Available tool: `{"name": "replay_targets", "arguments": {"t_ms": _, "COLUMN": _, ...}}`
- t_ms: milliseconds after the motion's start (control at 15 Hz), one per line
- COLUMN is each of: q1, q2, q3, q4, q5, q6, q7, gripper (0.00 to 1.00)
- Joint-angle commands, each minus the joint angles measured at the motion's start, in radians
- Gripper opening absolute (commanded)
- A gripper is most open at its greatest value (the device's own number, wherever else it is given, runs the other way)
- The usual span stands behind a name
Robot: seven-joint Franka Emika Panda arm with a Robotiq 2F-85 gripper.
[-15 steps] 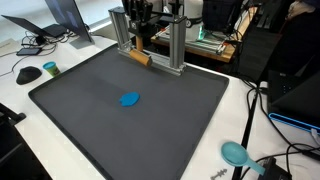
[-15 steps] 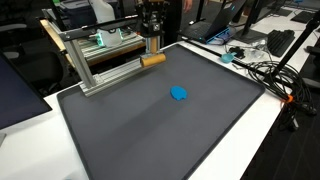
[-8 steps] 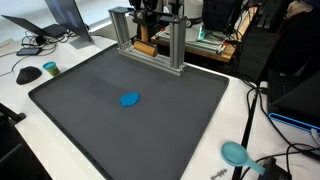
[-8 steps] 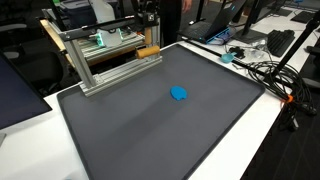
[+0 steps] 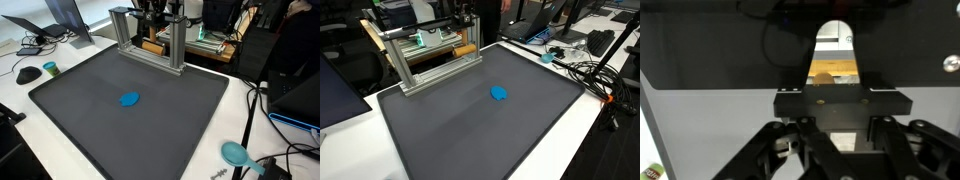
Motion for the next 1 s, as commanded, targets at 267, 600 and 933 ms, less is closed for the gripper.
{"name": "replay_targets", "arguments": {"t_ms": 267, "q1": -0.006, "q2": -0.129, "q3": 0.023, "q4": -0.035, "q5": 0.03, "q6": -0.038, "q7": 0.006, "gripper": 0.22}}
{"name": "replay_targets", "arguments": {"t_ms": 600, "q1": -0.005, "q2": -0.128, "q3": 0.031, "q4": -0.017, "q5": 0.031, "q6": -0.094, "q7": 0.006, "gripper": 0.22}}
{"name": "replay_targets", "arguments": {"t_ms": 933, "q1": -0.006, "q2": -0.118, "q3": 0.026, "q4": -0.036, "q5": 0.034, "q6": -0.093, "q7": -0.003, "gripper": 0.22}}
